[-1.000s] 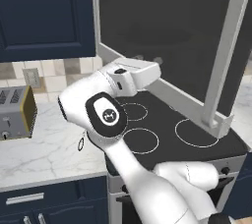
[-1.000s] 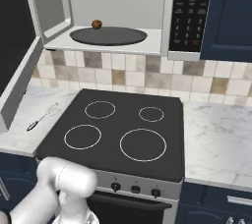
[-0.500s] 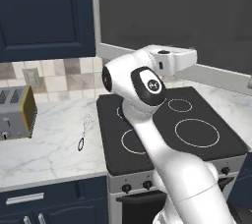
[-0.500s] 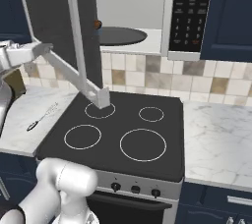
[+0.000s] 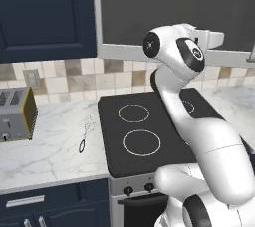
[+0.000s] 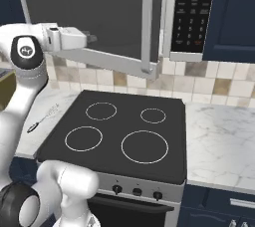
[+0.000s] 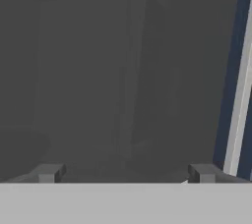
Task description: Close the microwave door.
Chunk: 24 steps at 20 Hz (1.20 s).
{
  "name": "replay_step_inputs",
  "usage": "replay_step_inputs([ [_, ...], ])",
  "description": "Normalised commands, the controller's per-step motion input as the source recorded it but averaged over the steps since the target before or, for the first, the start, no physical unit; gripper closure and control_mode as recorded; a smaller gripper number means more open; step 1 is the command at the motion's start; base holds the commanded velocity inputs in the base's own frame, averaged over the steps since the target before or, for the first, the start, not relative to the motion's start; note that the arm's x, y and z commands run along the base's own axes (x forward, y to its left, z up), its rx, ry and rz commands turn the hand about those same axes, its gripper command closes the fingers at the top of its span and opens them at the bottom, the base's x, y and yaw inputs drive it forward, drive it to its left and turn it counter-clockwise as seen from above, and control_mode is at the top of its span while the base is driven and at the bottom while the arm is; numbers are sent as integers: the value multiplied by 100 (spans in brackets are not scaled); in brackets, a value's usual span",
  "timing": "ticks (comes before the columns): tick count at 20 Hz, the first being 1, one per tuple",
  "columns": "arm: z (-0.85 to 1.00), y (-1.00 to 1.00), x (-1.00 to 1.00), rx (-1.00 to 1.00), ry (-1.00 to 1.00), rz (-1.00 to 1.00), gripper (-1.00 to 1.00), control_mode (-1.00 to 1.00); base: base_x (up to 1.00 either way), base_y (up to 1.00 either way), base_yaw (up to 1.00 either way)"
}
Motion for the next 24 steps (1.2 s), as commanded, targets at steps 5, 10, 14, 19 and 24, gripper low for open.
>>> replay_step_inputs([
  [5, 0, -25, 99, 12, 0, 31, -100, -100, 0, 0, 0],
  [10, 0, -14, 91, 9, 0, 30, -100, -100, 0, 0, 0],
  [14, 0, -8, 29, 3, 0, 19, -100, -100, 0, 0, 0],
  [19, 0, 0, 35, 1, 0, 13, -100, -100, 0, 0, 0],
  [24, 0, 0, 5, 0, 0, 1, -100, -100, 0, 0, 0],
])
